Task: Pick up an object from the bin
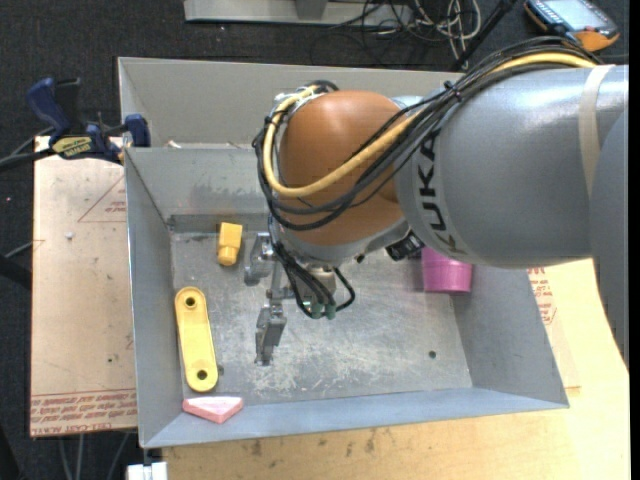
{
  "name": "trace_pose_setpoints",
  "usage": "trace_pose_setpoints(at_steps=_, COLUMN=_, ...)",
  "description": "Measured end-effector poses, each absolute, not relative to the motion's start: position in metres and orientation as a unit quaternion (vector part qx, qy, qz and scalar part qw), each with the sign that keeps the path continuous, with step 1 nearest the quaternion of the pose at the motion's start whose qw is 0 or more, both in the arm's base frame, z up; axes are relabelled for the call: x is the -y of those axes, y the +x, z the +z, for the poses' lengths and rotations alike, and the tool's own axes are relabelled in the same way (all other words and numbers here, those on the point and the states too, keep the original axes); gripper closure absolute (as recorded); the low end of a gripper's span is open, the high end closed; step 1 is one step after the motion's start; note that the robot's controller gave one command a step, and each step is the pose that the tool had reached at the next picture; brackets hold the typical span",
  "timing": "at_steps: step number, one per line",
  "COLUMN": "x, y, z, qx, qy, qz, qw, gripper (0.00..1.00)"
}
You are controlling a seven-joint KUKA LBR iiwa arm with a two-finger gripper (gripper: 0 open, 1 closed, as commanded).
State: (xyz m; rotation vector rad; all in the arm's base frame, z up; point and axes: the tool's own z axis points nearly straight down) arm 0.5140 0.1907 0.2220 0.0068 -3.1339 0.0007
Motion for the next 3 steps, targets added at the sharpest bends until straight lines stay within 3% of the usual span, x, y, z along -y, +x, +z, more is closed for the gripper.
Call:
trace_pose_setpoints(at_steps=1, x=-0.19, y=0.516, z=0.226, qx=1.0, qy=0.0, qz=0.0, qw=0.0, gripper=0.0)
trace_pose_setpoints(at_steps=2, x=-0.195, y=0.506, z=0.177, qx=1.0, qy=0.003, qz=-0.001, qw=-0.003, gripper=0.0)
trace_pose_setpoints(at_steps=3, x=-0.194, y=0.506, z=0.11, qx=1.0, qy=-0.001, qz=-0.002, qw=0.0, gripper=0.0)
